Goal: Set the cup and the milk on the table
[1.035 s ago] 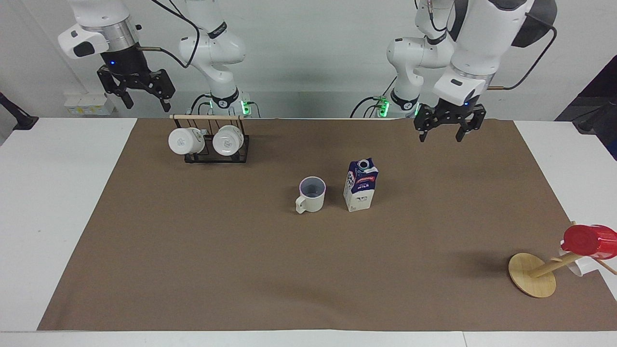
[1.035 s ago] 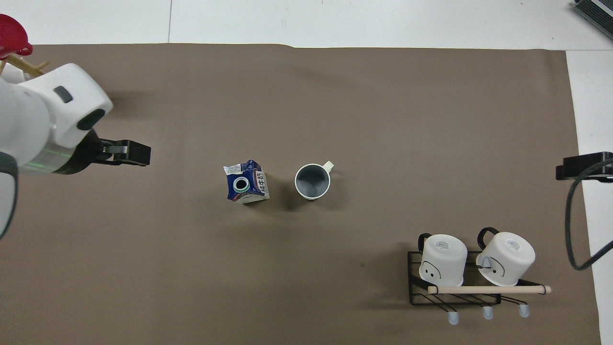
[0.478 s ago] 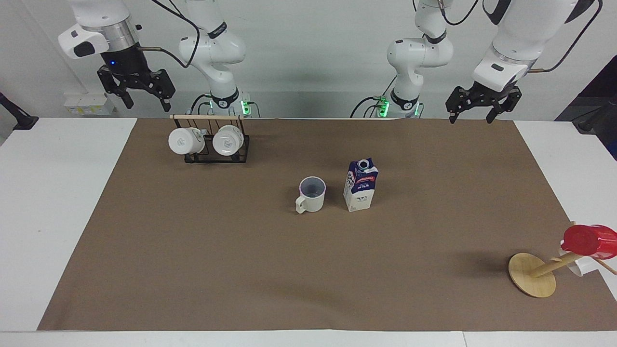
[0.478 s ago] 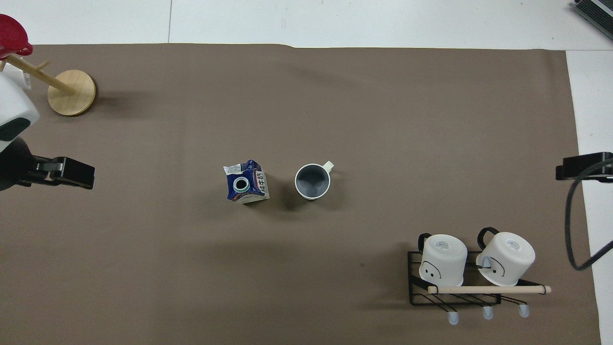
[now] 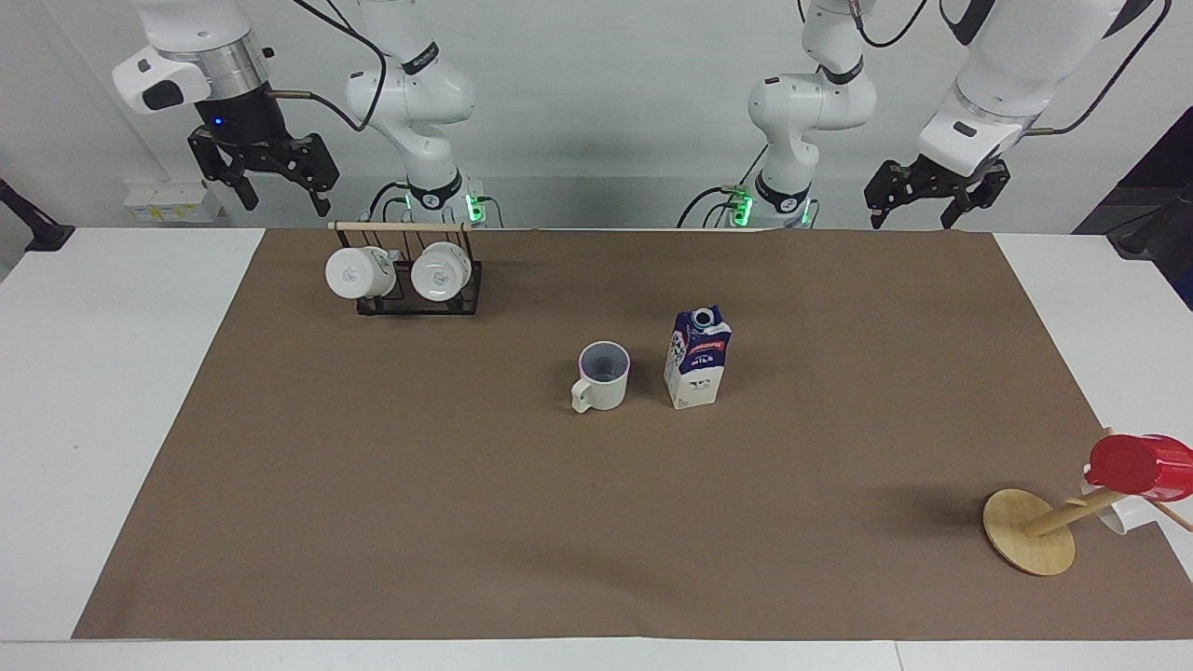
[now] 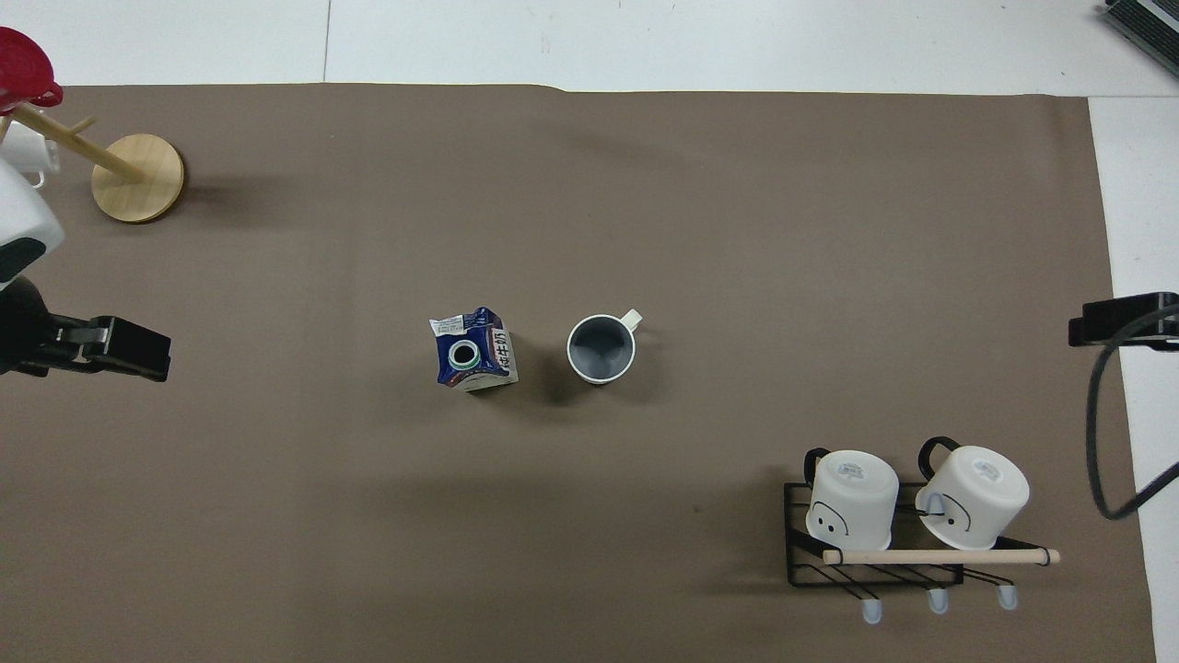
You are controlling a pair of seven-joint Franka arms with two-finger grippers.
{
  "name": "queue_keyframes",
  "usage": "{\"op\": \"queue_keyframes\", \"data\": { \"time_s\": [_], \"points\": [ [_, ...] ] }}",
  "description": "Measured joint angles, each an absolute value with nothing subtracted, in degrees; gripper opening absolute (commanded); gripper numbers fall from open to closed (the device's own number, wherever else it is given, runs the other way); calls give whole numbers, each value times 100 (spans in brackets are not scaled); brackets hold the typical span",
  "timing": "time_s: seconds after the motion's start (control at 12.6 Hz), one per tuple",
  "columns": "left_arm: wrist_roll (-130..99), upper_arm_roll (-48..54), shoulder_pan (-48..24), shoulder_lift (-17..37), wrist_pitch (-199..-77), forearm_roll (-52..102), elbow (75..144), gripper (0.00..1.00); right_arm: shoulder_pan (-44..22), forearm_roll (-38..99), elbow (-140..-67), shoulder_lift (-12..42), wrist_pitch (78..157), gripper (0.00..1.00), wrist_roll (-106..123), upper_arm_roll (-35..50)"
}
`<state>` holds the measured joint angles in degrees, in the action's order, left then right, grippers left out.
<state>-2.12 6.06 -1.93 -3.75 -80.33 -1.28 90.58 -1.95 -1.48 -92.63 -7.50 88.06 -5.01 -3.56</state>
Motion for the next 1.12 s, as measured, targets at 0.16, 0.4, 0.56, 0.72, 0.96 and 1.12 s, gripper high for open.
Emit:
{"op": "queue_keyframes", "data": {
  "time_s": [0.16,0.4,0.56,0.72,0.96,1.12],
  "points": [
    [-211,582,-179,-381,-8056,69,9054,100,-198,-148,-9263,-750,8806,100,-501,-348],
    [-206,562,-126,-381,-8073,144,9054,100,-202,-148,-9263,-750,8811,100,-501,-345],
    [-201,567,-116,-382,-8079,150,9054,100,-210,-148,-9263,-750,8813,100,-501,-348],
    [-196,594,-116,-383,-8086,153,9054,100,-419,-149,-9263,-749,8813,100,-501,-507],
    [-195,599,-116,-387,-8093,153,9052,100,-820,-151,-9263,-746,8813,100,-501,-959],
    [-195,594,-113,-387,-8099,153,9051,100,-821,-151,-9263,-744,8813,100,-501,-977]
  ]
}}
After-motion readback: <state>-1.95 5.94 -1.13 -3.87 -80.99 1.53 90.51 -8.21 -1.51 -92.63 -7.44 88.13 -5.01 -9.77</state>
